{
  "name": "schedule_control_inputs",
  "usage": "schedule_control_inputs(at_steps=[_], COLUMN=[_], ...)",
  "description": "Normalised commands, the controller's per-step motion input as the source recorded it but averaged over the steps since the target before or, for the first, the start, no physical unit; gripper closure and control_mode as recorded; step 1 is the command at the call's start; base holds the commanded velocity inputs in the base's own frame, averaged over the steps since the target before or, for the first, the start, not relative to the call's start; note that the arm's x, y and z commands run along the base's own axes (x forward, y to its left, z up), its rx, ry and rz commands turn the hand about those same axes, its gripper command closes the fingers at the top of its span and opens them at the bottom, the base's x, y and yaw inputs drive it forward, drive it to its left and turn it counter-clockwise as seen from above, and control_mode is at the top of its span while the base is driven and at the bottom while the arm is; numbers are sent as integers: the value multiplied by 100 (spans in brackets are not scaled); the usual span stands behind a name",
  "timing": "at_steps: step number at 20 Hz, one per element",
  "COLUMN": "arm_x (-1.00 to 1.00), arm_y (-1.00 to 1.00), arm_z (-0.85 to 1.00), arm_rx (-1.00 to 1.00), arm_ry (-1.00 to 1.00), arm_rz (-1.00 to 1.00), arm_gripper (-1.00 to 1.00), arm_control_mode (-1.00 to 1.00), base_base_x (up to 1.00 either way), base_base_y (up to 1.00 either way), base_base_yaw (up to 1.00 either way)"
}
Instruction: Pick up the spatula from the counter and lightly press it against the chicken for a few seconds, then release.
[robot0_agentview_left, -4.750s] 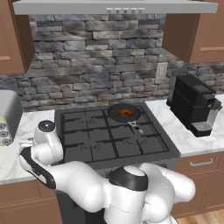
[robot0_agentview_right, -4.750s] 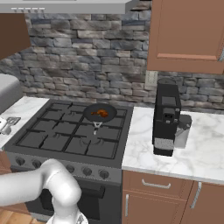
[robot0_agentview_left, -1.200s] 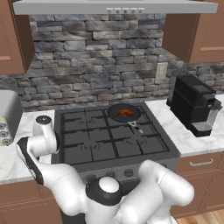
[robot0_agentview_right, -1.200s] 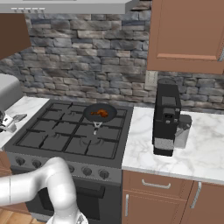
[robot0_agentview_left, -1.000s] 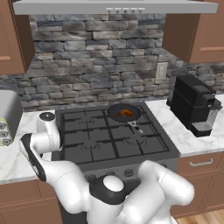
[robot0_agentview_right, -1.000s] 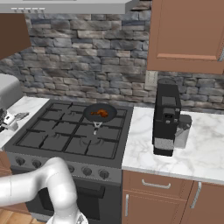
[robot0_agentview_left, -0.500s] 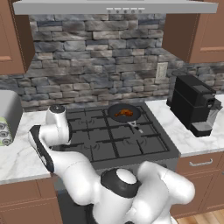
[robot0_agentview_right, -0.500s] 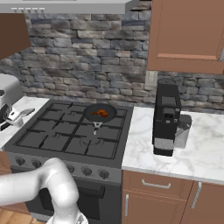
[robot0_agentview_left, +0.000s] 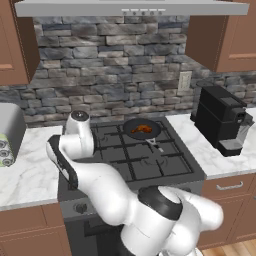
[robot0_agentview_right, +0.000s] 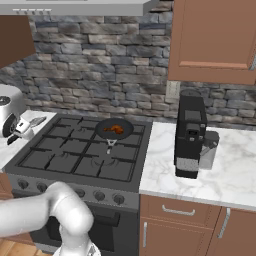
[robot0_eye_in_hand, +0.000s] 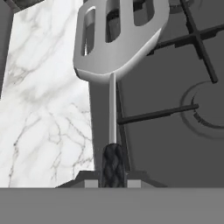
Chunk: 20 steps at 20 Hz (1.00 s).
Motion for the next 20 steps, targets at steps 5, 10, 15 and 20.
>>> schedule_control_inputs(at_steps=[5, 10, 15, 20], arm_x=[-43, -48, -61, -62], arm_y=[-45, -56, -53, -53], arm_z=[28, 32, 34, 34], arm_rx=[0, 0, 0, 0], arm_ry=[-14, -14, -18, -18], arm_rz=[0, 0, 0, 0], arm_gripper=[100, 100, 100, 100], arm_control_mode=[-100, -100, -100, -100], base_base_x=[0, 0, 0, 0], base_base_y=[0, 0, 0, 0], base_base_yaw=[0, 0, 0, 0])
